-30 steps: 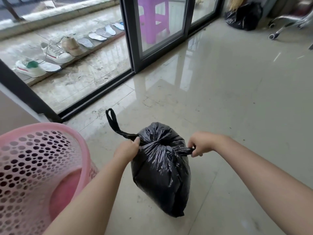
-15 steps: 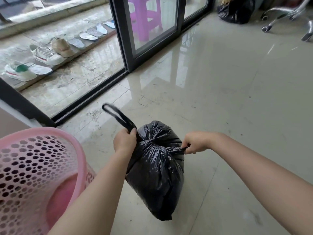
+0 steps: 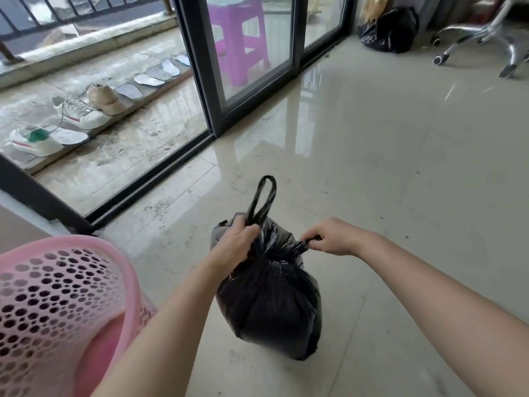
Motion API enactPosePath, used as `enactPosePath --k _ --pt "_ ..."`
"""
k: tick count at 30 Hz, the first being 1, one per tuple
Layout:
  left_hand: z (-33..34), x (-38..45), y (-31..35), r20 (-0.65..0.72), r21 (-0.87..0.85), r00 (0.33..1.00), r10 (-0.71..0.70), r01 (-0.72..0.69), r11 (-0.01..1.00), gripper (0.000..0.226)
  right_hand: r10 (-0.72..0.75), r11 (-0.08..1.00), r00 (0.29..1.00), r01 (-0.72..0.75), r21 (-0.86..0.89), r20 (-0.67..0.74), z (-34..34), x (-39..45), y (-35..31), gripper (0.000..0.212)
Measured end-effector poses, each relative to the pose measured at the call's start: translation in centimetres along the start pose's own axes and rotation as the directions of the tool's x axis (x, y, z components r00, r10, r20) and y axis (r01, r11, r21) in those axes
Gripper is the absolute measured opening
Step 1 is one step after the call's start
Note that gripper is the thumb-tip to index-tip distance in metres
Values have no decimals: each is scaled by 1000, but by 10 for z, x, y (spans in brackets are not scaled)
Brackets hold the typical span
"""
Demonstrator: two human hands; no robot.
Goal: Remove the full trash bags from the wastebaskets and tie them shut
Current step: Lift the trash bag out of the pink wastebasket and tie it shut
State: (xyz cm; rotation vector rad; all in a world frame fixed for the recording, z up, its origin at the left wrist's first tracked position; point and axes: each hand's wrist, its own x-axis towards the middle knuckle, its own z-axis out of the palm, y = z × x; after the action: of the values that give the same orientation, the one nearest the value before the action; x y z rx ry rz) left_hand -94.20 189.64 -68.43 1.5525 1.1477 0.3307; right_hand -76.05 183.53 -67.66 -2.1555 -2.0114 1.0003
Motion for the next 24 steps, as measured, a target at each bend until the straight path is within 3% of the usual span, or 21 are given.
enactPosePath --k 1,4,8,11,13,15,19,21,24 --pt "1 -1 3 81 155 996 -44 31 987 21 -4 1000 1000 4 -5 -29 0 1 0 28" --pt "10 -3 0 201 588 973 -112 -29 808 51 -51 996 989 40 -84 -139 -2 3 1 25" --pt "24 -6 -11 148 733 984 -94 -45 679 47 -110 939 983 53 -341 -148 -4 3 -2 25" --pt "30 -9 -15 72 823 996 -61 -24 568 56 -127 930 987 83 -359 -102 -6 3 -5 28" --pt "33 -10 -19 47 877 997 -59 -13 481 63 -73 988 992 57 -147 -107 -9 4 -5 26" --pt "37 -13 -23 41 915 998 -40 -21 402 67 20 984 994 -1 180 -104 -13 5 -4 22" --pt "45 -18 -23 105 945 994 -9 -97 312 47 120 763 982 4 647 -148 -14 8 0 13" --pt "44 -17 -19 114 922 993 -15 -100 375 37 194 533 964 53 844 -183 -14 9 4 16" --pt "35 -12 -15 109 760 984 -141 9 650 29 321 222 927 127 967 -195 -16 10 15 16"
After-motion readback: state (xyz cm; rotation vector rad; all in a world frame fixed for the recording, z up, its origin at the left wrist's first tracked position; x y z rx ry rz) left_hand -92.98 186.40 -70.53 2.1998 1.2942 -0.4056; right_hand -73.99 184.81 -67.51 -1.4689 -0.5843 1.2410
